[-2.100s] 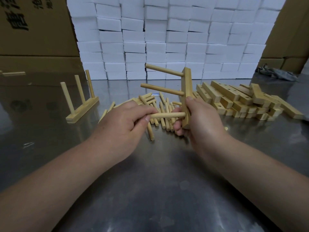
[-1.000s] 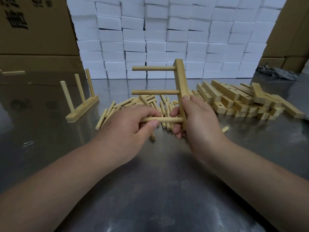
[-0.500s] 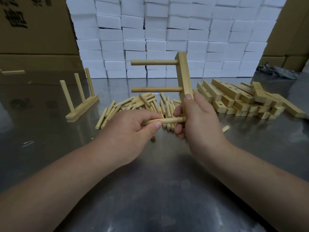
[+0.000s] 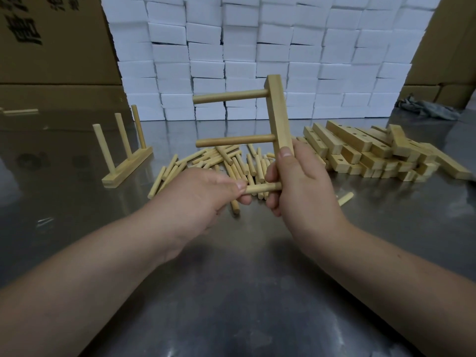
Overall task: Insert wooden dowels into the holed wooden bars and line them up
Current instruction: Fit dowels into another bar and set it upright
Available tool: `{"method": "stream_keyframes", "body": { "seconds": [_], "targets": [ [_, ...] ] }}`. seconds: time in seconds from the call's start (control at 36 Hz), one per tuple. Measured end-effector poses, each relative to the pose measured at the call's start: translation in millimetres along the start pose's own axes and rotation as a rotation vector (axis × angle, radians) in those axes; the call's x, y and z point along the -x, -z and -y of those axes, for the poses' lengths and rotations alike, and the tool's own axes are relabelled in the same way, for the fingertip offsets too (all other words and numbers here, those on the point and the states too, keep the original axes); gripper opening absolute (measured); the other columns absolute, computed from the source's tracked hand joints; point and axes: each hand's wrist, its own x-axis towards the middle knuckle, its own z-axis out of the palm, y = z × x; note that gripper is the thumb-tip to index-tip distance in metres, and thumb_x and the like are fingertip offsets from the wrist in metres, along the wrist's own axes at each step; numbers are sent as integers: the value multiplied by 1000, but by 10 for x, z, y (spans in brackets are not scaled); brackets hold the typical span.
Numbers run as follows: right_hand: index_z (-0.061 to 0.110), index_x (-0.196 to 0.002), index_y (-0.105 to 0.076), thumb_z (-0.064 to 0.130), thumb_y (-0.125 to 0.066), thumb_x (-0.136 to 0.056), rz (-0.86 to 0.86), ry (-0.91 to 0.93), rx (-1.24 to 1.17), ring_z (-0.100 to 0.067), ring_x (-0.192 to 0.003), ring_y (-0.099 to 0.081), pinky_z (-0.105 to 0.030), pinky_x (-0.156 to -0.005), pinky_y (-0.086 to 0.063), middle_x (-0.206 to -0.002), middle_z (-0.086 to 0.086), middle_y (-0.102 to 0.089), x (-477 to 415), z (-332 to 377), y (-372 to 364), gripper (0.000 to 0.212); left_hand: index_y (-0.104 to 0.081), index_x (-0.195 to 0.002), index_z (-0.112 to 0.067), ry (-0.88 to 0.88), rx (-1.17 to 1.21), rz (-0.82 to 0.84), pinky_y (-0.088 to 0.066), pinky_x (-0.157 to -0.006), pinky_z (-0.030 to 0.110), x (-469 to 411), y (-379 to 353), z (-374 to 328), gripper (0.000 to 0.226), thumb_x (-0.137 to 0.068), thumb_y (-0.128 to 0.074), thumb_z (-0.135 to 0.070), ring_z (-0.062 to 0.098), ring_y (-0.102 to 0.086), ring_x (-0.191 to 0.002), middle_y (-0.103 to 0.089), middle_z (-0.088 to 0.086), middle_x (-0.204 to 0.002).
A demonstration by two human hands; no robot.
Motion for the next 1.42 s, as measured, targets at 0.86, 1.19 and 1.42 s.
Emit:
{"method": "stream_keyframes", "body": {
  "seconds": [0.86, 1.19, 1.42],
  "targets": [
    [11, -88, -47, 20, -36, -99, -131, -216, -202, -8, -37, -45, -18, -37, -37, -66, 0, -52, -178, -96, 121, 18, -53, -115, -7, 638, -912, -727, -35, -88, 43, -554, 1066, 741, 42, -89, -51, -39, 38, -49, -108, -52, 18, -117],
    [19, -80, -50, 22, -35, -100, -61, -192, -154, -7, -39, -47, -17, -38, -39, -55, 11, -53, -183, -141, 62, 24, -58, -115, -15, 448, -940, -586, -42, -94, 45, -1171, 1327, 835, 30, -93, -45, -31, 36, -49, -107, -53, 16, -118],
    [17, -88, -52, 22, -35, -100, 12, -136, -236, -10, -43, -51, -20, -40, -42, -62, 2, -55, -153, -163, 45, 21, -60, -109, -6, 370, -951, -516, -46, -79, 39, -1924, 1283, 846, 25, -95, -41, -17, 34, -55, -95, -58, 17, -108]
  ]
}}
